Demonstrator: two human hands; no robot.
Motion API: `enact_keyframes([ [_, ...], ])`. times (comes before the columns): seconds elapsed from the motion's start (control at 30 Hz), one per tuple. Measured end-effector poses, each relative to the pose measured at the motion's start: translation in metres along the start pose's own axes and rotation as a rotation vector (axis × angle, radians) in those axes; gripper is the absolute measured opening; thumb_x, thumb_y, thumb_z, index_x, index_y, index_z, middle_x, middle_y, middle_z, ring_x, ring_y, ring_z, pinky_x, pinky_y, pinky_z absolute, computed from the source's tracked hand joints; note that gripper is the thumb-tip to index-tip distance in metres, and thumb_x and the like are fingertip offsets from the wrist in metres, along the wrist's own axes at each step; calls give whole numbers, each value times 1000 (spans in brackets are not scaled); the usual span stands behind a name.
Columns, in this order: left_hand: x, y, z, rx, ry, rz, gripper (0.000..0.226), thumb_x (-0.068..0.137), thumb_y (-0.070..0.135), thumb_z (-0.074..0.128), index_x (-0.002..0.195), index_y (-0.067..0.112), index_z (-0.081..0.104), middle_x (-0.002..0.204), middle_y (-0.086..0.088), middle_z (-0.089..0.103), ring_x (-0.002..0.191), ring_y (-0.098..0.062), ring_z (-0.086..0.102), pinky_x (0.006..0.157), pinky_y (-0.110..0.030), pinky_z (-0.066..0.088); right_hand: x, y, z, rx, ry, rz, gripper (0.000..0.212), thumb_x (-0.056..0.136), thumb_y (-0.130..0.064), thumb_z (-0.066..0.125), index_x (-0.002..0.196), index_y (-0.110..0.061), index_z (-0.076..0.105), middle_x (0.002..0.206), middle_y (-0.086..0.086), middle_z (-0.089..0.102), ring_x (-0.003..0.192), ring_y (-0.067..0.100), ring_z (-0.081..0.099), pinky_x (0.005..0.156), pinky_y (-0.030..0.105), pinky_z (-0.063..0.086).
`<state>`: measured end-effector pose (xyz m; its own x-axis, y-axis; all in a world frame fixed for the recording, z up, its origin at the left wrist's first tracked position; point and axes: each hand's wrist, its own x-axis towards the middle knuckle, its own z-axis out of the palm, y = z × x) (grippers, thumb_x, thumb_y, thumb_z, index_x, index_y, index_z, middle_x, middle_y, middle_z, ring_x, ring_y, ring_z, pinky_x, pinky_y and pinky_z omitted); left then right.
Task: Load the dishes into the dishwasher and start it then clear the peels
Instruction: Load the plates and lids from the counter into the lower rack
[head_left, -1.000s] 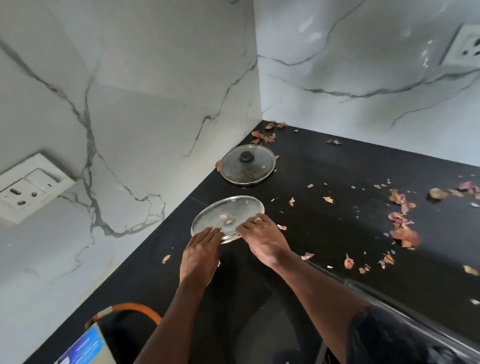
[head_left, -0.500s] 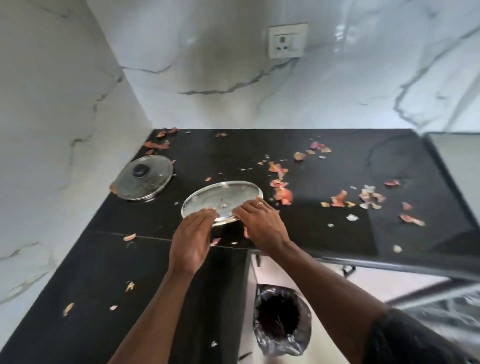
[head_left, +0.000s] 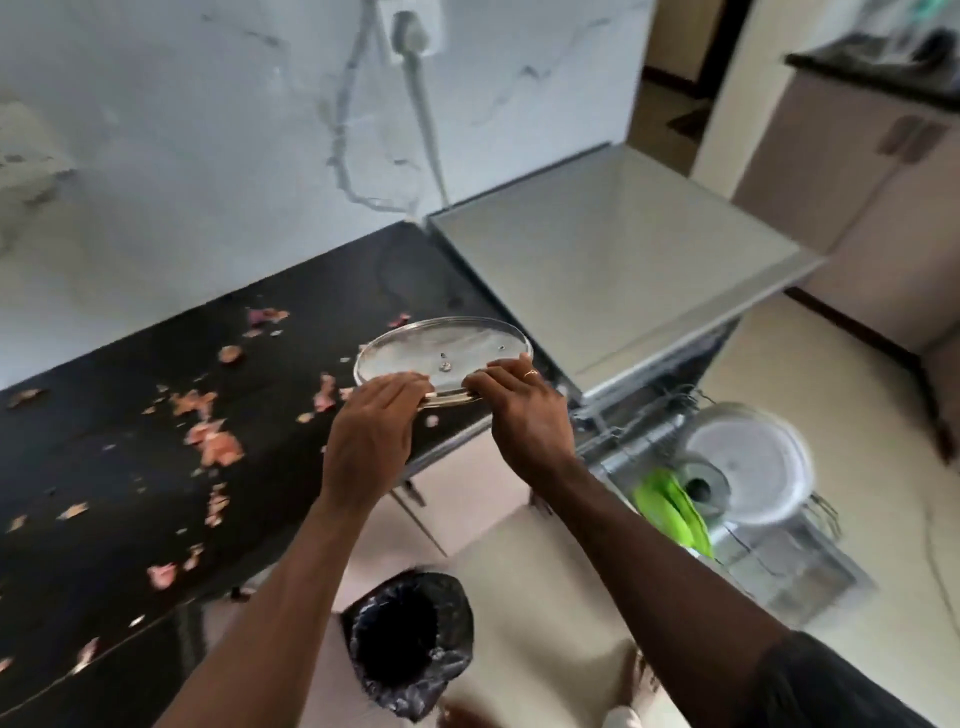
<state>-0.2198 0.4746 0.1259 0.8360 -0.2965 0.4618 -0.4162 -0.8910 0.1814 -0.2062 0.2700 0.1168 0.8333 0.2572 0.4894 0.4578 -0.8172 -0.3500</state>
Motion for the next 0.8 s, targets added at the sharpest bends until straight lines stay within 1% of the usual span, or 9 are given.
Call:
enact_keyframes([
  [0.1,36,58,33,-65,-17,110,31,95,2,59,124,7,67,126,-10,68,119,-25,62,107,-39,47,-23,59,-41,-60,66,98,27,84,-8,61,102,-25,72,104,-8,72,107,19,61,79,31,49],
  [0.2,67,115,65,-132,-17,206,31,96,6,51,123,5,67,126,-10,68,120,-25,61,108,-37,45,-49,116,-76,-96,74,190,28,91,-16,50,107,-26,71,109,-9,72,111,20,61,74,31,50],
  [0.3,93,166,92,-200,-15,297,30,93,-2,60,120,6,68,123,-9,69,117,-25,62,107,-37,46,-75,166,-102,-114,103,250,23,91,-14,61,108,-26,70,110,-8,71,111,20,60,80,34,52],
  [0.43,121,233,128,-232,-71,393,36,86,-8,64,119,7,69,121,-6,70,115,-23,62,106,-34,46,-110,220,-137,-148,133,349,29,95,-20,43,107,-25,69,108,-5,71,106,21,60,65,31,48],
  [0.57,140,289,165,-258,-147,475,36,87,-7,60,118,7,69,119,-6,71,113,-22,63,105,-33,47,-148,268,-152,-171,108,496,26,100,-14,46,111,-28,65,113,-6,69,106,18,59,64,37,55],
  [0.63,147,312,183,-273,-203,505,33,89,-3,60,118,8,69,117,-6,71,111,-21,64,104,-33,48,-165,290,-157,-179,97,568,28,98,-11,47,112,-27,65,115,-5,69,109,19,59,65,39,56],
  [0.67,150,323,193,-280,-238,517,32,89,1,59,118,9,69,117,-6,71,111,-21,64,104,-33,48,-173,301,-159,-187,104,598,29,97,-7,49,112,-25,66,113,-4,70,108,20,60,64,39,56],
  [0.73,156,340,215,-283,-308,533,30,89,6,59,118,9,68,115,-6,71,109,-20,64,105,-30,47,-189,317,-162,-191,118,658,28,94,-1,59,108,-22,69,108,-2,72,101,20,64,58,31,53],
  [0.8,162,354,240,-287,-373,527,28,88,10,66,116,10,67,113,-4,71,108,-19,64,104,-31,48,-204,337,-160,-172,116,727,29,89,0,66,107,-21,71,107,-2,73,96,20,66,56,26,47],
])
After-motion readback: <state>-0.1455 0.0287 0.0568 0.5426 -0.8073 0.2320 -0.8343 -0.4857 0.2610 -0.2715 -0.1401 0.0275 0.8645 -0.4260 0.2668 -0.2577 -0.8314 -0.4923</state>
